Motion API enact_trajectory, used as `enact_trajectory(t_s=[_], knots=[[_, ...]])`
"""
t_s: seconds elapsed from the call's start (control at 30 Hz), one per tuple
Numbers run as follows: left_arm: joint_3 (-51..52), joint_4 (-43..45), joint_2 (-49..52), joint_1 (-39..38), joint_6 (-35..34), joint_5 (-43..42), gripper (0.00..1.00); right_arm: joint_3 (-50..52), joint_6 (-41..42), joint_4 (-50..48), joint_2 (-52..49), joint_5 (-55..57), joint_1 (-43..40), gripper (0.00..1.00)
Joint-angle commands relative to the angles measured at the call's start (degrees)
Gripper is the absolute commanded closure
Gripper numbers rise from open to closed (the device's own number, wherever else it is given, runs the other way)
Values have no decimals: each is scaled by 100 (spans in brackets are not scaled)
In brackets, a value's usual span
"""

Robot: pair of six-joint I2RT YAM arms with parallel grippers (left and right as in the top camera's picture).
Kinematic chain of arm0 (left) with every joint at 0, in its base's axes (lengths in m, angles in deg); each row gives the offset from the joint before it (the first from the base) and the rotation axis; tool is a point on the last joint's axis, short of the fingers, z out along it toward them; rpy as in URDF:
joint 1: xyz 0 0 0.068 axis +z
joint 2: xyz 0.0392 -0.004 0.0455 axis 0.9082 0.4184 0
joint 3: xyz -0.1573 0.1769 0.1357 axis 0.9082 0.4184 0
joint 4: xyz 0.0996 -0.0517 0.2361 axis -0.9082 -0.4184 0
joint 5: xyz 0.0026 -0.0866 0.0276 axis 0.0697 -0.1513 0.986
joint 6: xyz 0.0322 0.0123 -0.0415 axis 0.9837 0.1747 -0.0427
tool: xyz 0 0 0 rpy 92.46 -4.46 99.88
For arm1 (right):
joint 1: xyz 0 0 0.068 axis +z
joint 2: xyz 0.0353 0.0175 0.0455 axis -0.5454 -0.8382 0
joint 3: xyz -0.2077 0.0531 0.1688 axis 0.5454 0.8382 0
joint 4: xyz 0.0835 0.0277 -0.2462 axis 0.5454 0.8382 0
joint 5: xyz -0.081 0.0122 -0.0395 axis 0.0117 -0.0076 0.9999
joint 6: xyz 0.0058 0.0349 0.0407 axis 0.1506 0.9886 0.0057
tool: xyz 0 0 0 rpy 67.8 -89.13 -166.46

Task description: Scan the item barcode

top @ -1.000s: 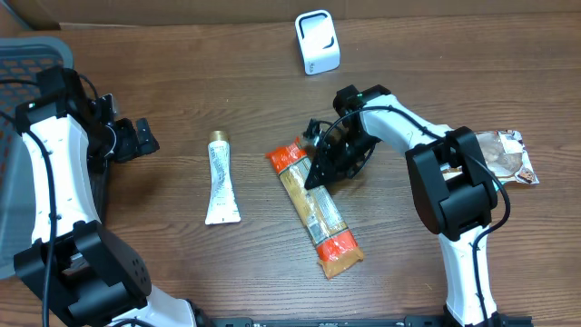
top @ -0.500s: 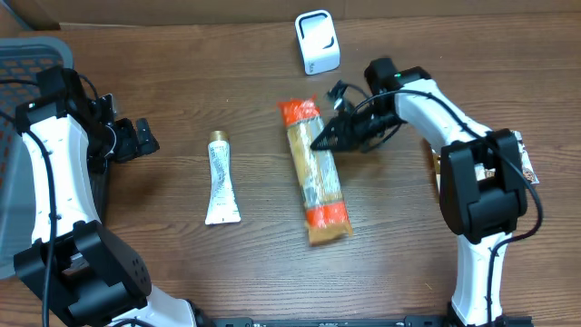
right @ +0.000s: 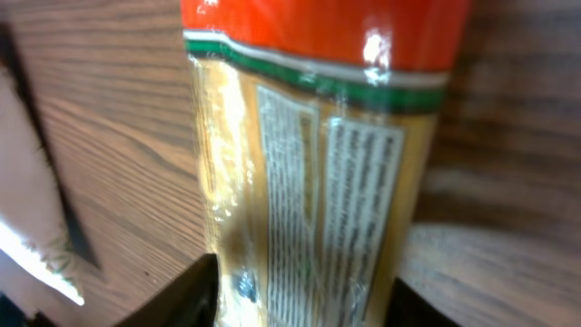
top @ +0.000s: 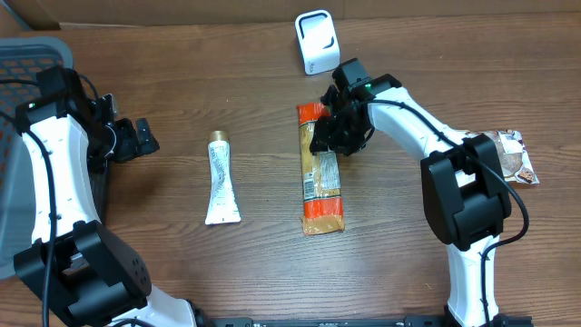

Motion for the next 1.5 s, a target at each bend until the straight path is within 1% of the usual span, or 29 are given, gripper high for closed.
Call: enact_trajectory(t_s=[0.0,0.2,0.27,0.33,0.43,0.5,0.6,0.73,0.8,0.87,0.97,1.1,1.33,1.47], knots=[[-70,4,42,35,-96,-20,1,-46,116,81,308,212,-133,45],[-70,4,42,35,-96,-20,0,485,-35,-42,308,-549,-529,44],[-70,4,42,35,-96,-20,0,758,-208,-229,308,-949,-643,44],[-70,4,42,35,-96,-20,0,1058,-214,-472,308,-1217,-734,44],[-70,4,42,35,-96,-20,0,1580,-199,-1056,308,-1808,-802,44],[-70,4,42,35,-96,-20,0,1893,-11,-1554,308,-2168,-800,44],[-70,4,42,35,-96,-20,0,2256,527,-2315,308,-2400,-623,45],[-70,4,42,35,-96,-20,0,2433,1145,-2903,308,-2277,-166,47],[-70,4,42,35,-96,-20,0,2433,1547,-3001,308,-1794,94,52],[-70,4,42,35,-96,-20,0,2433,1873,-3143,308,-1508,267,61],[-70,4,42,35,-96,-20,0,2433,2083,-3469,308,-1515,396,74],[-70,4,42,35,-96,-20,1,2430,2149,-3698,308,-1637,404,96],[-70,4,42,35,-96,-20,1,2426,1884,-4181,402,-2861,249,96],[-70,4,42,35,-96,-20,1,2424,1716,-4553,756,-4044,28,96]])
